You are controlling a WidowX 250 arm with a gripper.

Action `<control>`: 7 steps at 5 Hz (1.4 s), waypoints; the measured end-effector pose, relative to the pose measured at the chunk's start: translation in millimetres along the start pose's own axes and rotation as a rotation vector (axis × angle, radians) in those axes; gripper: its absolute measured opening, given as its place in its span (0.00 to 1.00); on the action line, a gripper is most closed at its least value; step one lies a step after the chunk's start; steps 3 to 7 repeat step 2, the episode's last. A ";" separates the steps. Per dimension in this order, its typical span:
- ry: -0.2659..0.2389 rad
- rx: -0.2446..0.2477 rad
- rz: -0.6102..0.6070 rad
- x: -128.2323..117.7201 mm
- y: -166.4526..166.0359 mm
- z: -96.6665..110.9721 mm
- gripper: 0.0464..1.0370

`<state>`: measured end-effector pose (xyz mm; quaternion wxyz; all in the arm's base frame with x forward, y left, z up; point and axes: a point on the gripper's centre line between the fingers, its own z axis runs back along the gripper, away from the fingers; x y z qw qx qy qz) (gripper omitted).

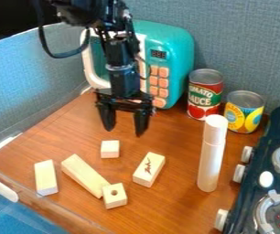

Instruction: Take the cube off of the rectangular block

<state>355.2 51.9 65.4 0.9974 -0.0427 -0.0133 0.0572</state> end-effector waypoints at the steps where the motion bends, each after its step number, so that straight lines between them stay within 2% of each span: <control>1: 0.024 -0.007 -0.084 -2.4 -8.1 1.5 0.96; 2: 0.046 0.010 -0.107 2.5 -9.4 -3.5 0.96; 7: 0.046 0.010 -0.107 2.5 -9.4 -3.5 0.96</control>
